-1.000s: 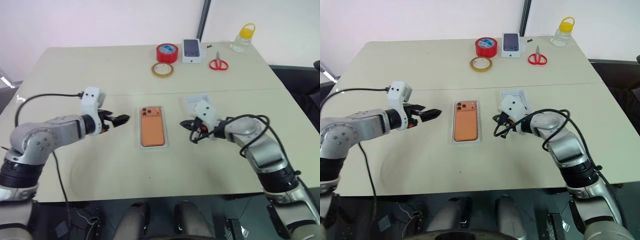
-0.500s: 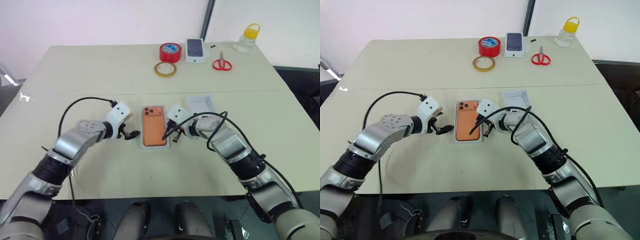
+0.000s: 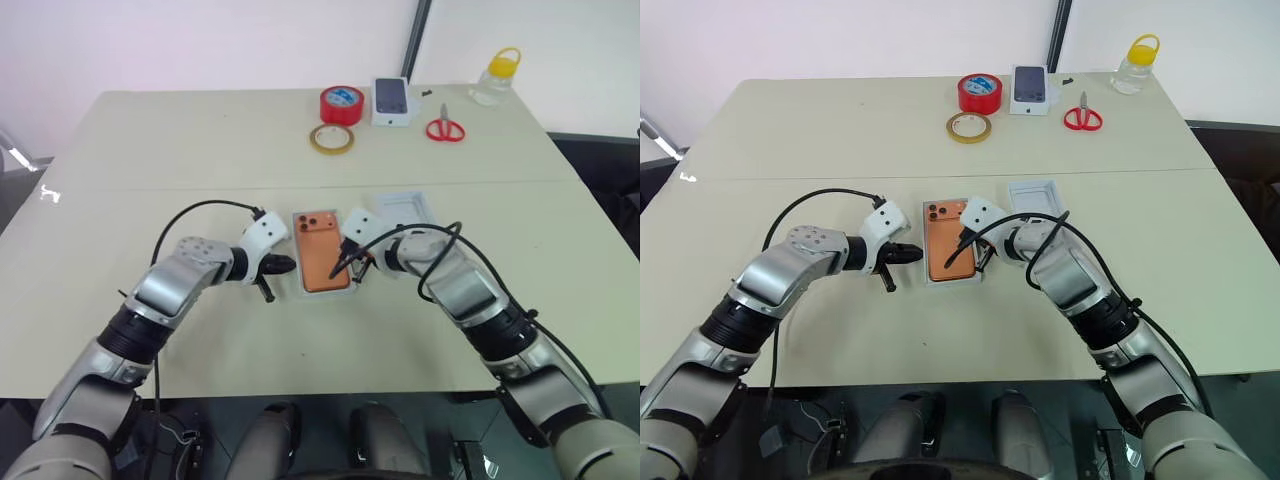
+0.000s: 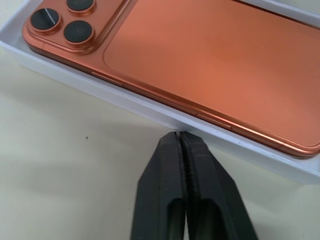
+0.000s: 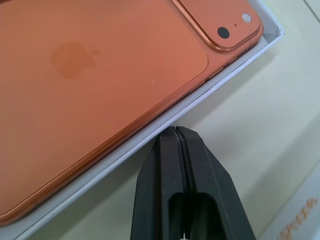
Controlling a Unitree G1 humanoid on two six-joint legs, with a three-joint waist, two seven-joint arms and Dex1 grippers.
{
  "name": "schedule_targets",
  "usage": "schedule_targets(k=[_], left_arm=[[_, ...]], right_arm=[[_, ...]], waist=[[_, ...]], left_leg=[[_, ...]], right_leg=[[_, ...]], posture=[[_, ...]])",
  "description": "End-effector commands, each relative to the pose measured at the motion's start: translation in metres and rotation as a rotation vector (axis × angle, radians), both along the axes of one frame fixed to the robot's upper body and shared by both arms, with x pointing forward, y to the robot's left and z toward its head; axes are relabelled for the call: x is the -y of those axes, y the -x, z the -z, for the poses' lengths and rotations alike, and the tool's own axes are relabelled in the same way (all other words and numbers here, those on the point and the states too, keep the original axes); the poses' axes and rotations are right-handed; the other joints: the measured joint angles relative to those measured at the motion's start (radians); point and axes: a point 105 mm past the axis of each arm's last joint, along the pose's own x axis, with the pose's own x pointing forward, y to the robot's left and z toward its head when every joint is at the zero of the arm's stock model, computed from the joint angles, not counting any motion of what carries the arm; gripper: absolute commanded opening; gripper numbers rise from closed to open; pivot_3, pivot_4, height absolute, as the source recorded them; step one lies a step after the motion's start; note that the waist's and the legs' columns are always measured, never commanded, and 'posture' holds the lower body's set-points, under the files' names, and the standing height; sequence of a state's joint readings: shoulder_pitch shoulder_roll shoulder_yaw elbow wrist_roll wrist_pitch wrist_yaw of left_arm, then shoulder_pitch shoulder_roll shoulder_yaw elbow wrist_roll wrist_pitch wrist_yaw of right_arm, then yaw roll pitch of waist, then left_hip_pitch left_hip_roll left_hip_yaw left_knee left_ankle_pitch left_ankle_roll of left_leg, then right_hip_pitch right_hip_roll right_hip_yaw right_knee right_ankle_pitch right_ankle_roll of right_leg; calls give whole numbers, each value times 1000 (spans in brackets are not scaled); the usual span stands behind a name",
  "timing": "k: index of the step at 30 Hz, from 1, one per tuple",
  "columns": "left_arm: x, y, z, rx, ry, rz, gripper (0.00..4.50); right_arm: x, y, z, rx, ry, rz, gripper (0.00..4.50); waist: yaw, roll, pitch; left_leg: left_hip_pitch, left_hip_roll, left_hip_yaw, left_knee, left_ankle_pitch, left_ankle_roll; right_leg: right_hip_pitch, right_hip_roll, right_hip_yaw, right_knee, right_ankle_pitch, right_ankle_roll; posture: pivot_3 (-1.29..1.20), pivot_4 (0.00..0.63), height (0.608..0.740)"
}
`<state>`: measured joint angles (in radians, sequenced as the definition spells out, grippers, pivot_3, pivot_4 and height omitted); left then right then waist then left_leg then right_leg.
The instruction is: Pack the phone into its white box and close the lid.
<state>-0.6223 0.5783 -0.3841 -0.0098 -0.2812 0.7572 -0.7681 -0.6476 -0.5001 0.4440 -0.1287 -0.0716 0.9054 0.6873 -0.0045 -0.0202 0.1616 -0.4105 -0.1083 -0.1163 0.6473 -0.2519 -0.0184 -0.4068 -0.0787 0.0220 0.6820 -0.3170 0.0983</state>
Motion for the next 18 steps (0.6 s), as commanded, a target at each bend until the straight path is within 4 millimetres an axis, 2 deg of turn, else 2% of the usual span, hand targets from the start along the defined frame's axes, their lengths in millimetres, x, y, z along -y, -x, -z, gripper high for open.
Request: schedule_targets(k=[1, 9, 14, 18], left_arm=[[33, 14, 1, -22, 26, 138, 84], [74, 38, -2, -73, 58, 317, 84], [89, 46, 0, -93, 60, 371, 84], [92, 52, 1, -102, 60, 398, 84]], right_arm=[[-13, 16, -11, 5, -40, -84, 0], [13, 42, -9, -36, -6, -47, 0], [30, 54, -8, -58, 10, -1, 0], [36, 61, -6, -73, 21, 19, 0]], waist=[[1, 0, 0], [17, 0, 0], [19, 0, 0], [16, 0, 0]], left_leg=[[0, 0, 0, 0, 0, 0], [0, 0, 0, 0, 0, 1], [0, 0, 0, 1, -1, 2], [0, 0, 0, 1, -1, 2]], right_leg=[[0, 0, 0, 0, 0, 0], [0, 0, 0, -1, 0, 0], [1, 0, 0, -1, 0, 0], [1, 0, 0, -1, 0, 0]], posture=[[0, 150, 740], [0, 150, 740], [0, 150, 740], [0, 150, 740]])
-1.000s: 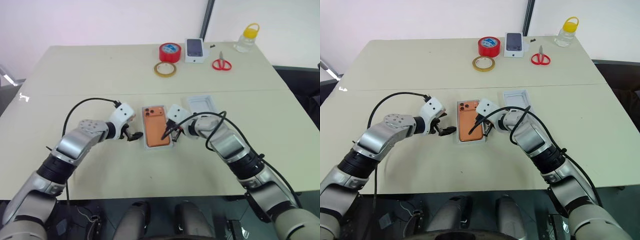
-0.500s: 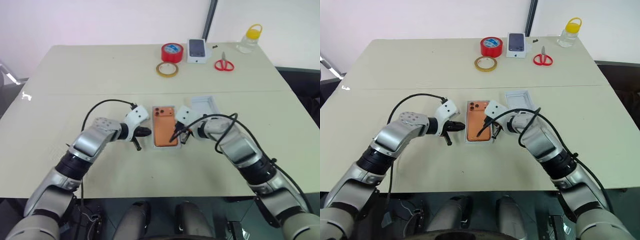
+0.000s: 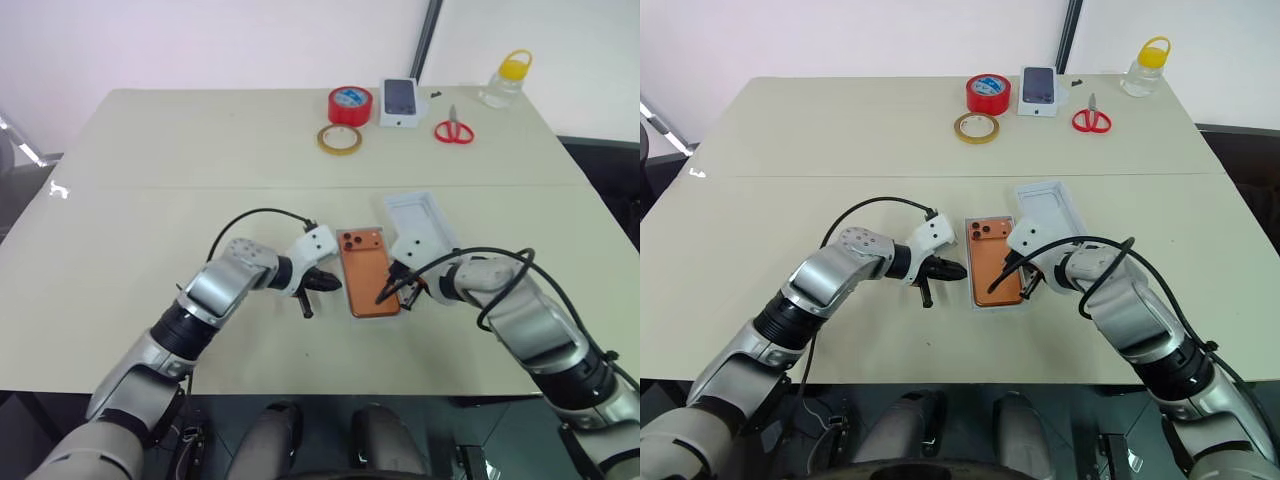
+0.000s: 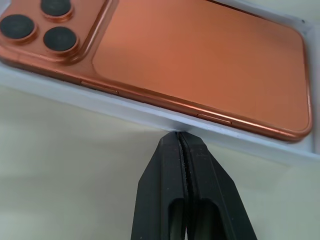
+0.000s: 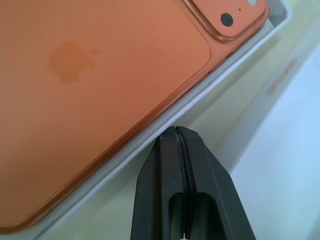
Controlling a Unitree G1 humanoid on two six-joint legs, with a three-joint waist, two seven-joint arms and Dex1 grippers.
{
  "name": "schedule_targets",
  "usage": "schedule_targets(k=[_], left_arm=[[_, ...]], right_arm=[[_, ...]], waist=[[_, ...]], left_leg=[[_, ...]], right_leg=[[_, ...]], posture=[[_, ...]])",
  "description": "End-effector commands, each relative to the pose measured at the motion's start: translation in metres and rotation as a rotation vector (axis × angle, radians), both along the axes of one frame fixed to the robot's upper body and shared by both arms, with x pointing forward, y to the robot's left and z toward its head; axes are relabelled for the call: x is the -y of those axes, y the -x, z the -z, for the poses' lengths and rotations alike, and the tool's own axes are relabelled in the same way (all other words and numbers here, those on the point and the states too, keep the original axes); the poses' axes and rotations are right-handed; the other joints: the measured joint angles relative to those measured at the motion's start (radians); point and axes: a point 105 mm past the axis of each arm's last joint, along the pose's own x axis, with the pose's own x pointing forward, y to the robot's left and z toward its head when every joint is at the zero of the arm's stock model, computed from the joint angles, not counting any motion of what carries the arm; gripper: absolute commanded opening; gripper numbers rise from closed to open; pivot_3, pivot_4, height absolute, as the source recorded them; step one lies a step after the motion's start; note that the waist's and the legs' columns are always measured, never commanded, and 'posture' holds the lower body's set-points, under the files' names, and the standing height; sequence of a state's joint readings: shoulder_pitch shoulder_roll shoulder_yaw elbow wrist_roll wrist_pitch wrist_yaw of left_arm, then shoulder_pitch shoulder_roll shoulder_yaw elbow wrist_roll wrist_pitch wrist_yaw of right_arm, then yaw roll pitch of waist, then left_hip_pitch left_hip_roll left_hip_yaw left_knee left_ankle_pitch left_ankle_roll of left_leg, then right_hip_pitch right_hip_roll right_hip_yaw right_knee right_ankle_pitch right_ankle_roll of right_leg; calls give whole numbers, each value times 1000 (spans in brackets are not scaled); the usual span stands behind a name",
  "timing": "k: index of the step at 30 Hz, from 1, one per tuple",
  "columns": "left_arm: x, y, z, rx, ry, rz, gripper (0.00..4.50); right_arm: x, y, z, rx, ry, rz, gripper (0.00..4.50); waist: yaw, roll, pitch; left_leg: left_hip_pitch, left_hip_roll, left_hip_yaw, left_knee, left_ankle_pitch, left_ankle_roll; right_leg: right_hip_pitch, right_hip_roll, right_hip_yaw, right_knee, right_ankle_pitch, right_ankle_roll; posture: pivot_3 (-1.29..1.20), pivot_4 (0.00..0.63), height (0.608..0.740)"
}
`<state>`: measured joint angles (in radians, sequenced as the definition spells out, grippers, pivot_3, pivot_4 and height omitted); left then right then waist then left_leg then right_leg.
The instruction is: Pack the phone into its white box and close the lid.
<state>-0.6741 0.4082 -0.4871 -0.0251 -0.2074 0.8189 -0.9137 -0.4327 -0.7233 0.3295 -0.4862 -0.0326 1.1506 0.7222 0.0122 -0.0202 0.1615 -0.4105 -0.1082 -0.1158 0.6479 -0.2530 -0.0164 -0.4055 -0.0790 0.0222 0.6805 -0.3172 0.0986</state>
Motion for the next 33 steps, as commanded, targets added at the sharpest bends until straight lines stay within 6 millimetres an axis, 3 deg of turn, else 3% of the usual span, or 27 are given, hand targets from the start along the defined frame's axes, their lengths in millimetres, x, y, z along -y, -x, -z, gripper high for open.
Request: schedule_targets(k=[1, 17, 23, 28, 31, 33], left_arm=[[27, 23, -5, -11, 43, 135, 84], [9, 13, -1, 4, 20, 60, 84], [-2, 9, 0, -2, 30, 19, 84], [3, 14, 0, -9, 41, 34, 84], [-1, 13, -1, -1, 34, 26, 84], [-12, 10, -2, 5, 33, -2, 0]], right_arm=[[-23, 15, -7, -3, -57, -114, 0], [-10, 16, -13, -4, -35, -104, 0], [8, 19, -25, 3, -18, -93, 0], [21, 19, -34, 16, 1, -98, 0], [22, 10, -52, 50, -64, -70, 0], [23, 4, -62, 54, -135, -22, 553]], waist=[[-1, 0, 0], [-2, 0, 0], [-3, 0, 0], [-2, 0, 0], [-3, 0, 0], [-7, 0, 0]], left_leg=[[0, 0, 0, 0, 0, 0], [0, 0, 0, 0, 0, 0], [0, 0, 0, 0, 0, 0], [0, 1, 0, 0, 0, 0], [0, 1, 0, 0, 0, 0], [0, 1, 0, 0, 0, 0]], right_leg=[[0, 0, 0, 0, 0, 0], [0, 0, 0, 0, 0, 0], [0, 0, 0, 0, 0, 0], [0, 0, 0, 0, 0, 0], [0, 0, 0, 0, 0, 0], [0, 0, 0, 0, 0, 0]], posture=[[0, 150, 740], [0, 150, 740], [0, 150, 740], [0, 150, 740], [0, 150, 740], [0, 150, 740]])
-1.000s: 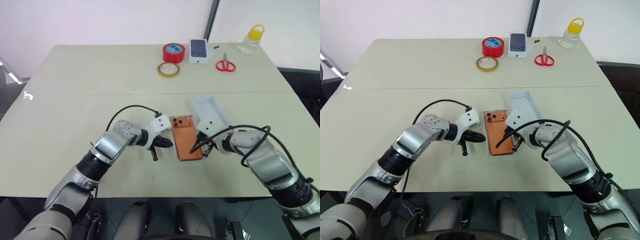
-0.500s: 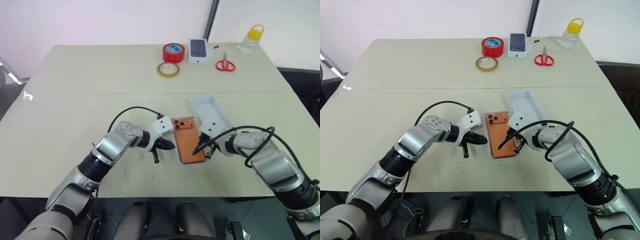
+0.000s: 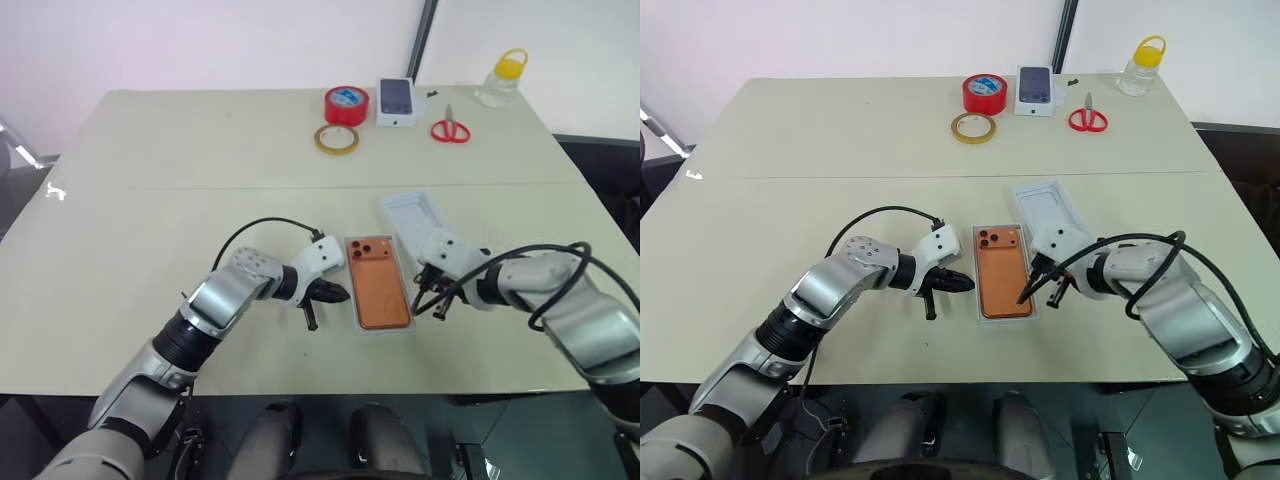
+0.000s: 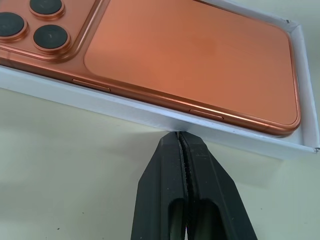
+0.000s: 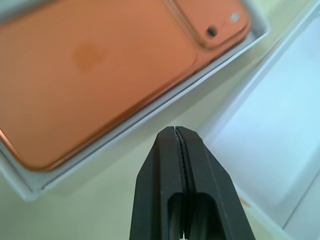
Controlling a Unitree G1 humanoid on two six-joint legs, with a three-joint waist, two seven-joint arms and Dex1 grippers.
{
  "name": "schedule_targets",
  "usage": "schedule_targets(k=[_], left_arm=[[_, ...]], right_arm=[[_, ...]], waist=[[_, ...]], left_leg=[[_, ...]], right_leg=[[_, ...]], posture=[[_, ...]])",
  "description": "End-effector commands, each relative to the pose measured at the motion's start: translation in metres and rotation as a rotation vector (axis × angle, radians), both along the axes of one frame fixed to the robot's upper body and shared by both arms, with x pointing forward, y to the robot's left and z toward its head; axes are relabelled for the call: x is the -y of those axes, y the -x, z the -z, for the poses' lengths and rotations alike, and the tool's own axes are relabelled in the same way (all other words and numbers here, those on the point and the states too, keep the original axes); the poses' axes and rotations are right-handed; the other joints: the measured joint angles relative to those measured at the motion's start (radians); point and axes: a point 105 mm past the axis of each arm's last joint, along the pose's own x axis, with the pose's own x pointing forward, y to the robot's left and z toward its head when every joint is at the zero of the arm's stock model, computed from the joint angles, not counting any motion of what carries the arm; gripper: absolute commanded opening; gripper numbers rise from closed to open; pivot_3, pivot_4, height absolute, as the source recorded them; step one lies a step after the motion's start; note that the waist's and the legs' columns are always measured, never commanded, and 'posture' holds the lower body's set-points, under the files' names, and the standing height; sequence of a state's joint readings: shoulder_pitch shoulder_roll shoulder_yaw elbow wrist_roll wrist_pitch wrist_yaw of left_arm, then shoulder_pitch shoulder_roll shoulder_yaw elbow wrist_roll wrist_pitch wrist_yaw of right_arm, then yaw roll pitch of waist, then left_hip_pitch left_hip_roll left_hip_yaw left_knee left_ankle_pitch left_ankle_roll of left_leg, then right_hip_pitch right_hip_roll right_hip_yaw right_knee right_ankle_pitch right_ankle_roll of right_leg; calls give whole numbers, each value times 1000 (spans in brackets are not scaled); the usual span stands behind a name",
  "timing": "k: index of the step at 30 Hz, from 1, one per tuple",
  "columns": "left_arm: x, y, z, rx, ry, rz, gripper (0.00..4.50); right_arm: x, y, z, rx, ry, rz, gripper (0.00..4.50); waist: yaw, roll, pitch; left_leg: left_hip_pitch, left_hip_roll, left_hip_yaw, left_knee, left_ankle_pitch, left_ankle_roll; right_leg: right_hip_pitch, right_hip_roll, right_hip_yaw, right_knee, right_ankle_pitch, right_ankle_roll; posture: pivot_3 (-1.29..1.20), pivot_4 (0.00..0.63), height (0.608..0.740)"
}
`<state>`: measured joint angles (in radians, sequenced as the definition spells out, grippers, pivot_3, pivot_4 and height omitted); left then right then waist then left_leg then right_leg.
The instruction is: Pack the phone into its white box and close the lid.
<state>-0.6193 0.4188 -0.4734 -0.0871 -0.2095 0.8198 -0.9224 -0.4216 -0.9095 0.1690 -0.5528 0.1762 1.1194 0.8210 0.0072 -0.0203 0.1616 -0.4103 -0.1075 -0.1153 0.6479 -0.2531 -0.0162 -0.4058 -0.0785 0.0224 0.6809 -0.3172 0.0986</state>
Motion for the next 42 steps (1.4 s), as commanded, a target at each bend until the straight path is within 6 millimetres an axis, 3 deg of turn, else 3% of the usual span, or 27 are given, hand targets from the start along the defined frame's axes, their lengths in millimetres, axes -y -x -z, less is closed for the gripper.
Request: schedule_targets(k=[1, 6, 9, 13, 24, 30, 42], left_arm=[[-17, -2, -5, 16, 10, -31, 0], [-59, -9, -25, 137, 106, -88, 0], [-82, -10, -33, 199, 165, -136, 0], [-93, -2, -39, 265, 222, -118, 0], [-84, 18, -46, 265, 288, -38, 0], [-83, 16, -44, 273, 271, -24, 0], [-76, 11, -42, 269, 285, -6, 0]], right_arm=[[1, -12, -30, 57, -115, 66, 856], [4, -29, -34, -8, -253, 237, 3409], [6, -39, -28, -74, -320, 327, 3409], [12, -52, -19, -113, -328, 388, 3409], [9, -49, -1, -197, -261, 344, 3409], [5, -46, 7, -227, -218, 346, 3409], [-4, -81, 2, -251, -185, 441, 3409]], waist=[[-4, 0, 0], [-19, 0, 0], [-19, 0, 0], [-16, 1, 0], [-25, 1, 0], [-21, 1, 0], [-24, 1, 0]], left_leg=[[0, 0, 0, 0, 0, 0], [1, 1, 0, -1, 0, -1], [0, 1, 0, 0, 0, -1], [0, 0, 0, 0, 0, -1], [0, 1, 0, -1, -1, 2], [0, 0, 0, 0, -2, 3], [0, 0, 0, -1, 0, 0]], right_leg=[[0, 0, 0, 0, 0, 0], [0, 1, 0, 1, 0, 0], [0, 0, 0, 1, 0, 0], [0, 0, 0, 1, 0, 0], [-1, 0, 0, 1, 0, 0], [-1, 0, 0, 1, 0, 0], [-1, 0, 0, 1, 0, 0]], posture=[[0, 150, 740], [0, 150, 740], [0, 150, 740], [0, 150, 740], [0, 150, 740], [0, 150, 740], [0, 150, 740]])
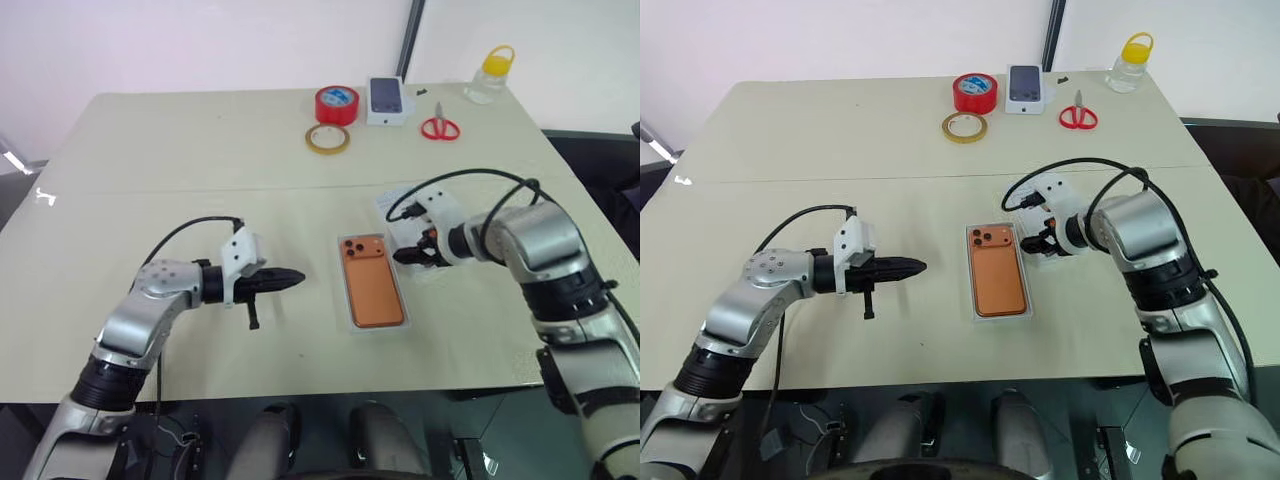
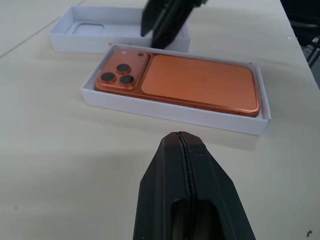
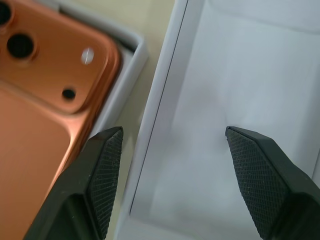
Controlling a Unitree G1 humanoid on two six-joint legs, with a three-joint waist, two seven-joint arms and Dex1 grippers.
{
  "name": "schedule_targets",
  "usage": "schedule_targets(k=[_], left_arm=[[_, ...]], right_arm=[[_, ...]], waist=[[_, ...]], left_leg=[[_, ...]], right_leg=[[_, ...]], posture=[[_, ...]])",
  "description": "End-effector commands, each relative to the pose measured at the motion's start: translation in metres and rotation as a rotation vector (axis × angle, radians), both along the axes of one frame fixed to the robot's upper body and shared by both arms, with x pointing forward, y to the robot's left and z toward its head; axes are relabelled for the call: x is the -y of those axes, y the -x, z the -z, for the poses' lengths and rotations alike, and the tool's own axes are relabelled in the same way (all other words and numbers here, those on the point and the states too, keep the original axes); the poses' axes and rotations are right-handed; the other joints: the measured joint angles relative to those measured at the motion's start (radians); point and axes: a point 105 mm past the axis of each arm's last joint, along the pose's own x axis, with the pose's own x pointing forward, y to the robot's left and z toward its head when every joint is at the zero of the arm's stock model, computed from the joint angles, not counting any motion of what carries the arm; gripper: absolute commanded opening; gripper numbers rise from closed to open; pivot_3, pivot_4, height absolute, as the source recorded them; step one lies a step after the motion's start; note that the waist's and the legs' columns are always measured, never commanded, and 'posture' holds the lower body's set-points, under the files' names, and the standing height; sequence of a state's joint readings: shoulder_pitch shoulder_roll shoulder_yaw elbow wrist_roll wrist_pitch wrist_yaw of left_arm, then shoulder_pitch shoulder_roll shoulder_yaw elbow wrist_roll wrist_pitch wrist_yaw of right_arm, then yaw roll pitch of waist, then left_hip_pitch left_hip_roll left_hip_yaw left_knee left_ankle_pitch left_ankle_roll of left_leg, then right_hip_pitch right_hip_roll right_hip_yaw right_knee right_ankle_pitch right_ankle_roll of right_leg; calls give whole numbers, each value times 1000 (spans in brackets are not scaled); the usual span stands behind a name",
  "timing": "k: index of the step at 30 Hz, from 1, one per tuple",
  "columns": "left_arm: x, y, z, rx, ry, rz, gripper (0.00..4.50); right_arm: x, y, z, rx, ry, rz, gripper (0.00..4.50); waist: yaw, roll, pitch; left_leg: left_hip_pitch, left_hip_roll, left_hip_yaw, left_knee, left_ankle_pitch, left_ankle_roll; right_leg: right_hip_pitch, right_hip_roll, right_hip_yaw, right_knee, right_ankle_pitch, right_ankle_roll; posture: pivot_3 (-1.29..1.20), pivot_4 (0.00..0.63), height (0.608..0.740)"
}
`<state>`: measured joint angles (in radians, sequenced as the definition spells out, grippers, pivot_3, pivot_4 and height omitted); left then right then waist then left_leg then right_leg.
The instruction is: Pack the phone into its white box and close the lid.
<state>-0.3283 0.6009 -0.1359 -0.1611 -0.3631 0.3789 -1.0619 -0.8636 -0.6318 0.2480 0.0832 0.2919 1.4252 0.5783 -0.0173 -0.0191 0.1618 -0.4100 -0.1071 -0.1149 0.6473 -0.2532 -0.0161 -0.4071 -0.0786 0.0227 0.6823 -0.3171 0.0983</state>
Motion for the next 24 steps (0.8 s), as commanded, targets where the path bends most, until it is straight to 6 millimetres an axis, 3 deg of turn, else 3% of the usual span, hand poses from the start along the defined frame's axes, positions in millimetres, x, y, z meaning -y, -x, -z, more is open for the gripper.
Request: schedule_targets(k=[1, 2, 5, 10, 13, 17, 20, 24], left_arm=[[4, 0, -10, 49, 14, 16, 0], [4, 0, -9, 49, 15, 15, 0], [3, 1, -8, 51, 12, 6, 0], [0, 1, -7, 51, 14, -11, 0], [-1, 2, -6, 51, 12, -17, 0], [-7, -2, -7, 59, 12, -54, 0], [-16, -11, -11, 75, 22, -118, 0], [-31, -30, -21, 103, 67, -223, 0]], right_arm=[[-1, -10, -8, 10, 5, 23, 3409], [-2, -12, -8, 5, 3, 23, 3409], [-4, -14, -7, -3, 1, 21, 2553], [-4, -16, -11, -8, -20, 38, 26], [-1, -17, -21, 26, -42, 59, 26], [6, -22, -53, 136, -123, 114, 26], [-17, -4, -82, 134, -357, 28, 26], [-63, 28, -99, 39, -751, -244, 26]], waist=[[1, 0, 0], [0, 0, 0], [-1, 0, 0], [0, 0, 0], [1, 0, 0], [2, 0, 0], [-1, 1, 0], [-3, 1, 0]], left_leg=[[0, 0, 0, 0, 0, 0], [0, 0, 0, 0, 0, 0], [0, 0, 0, 0, 0, 0], [0, 0, 0, 0, 0, 0], [0, 0, 0, 0, 0, 0], [0, 0, 0, 0, 0, 0], [0, 0, 0, 0, 0, 0], [0, 1, 0, -1, -2, 4]], right_leg=[[0, 0, 0, 0, 0, 0], [0, 0, 0, 0, 0, 0], [0, 0, 0, 0, 0, 0], [0, 0, 0, 0, 0, 0], [0, 0, 0, 0, 0, 0], [0, 0, 0, 0, 0, 0], [-1, 0, 0, 0, 0, 0], [-1, 1, 0, 1, 0, 0]], posture=[[0, 150, 740], [0, 150, 740], [0, 150, 740], [0, 150, 740], [0, 150, 740], [0, 150, 740], [0, 150, 740], [0, 150, 740]])
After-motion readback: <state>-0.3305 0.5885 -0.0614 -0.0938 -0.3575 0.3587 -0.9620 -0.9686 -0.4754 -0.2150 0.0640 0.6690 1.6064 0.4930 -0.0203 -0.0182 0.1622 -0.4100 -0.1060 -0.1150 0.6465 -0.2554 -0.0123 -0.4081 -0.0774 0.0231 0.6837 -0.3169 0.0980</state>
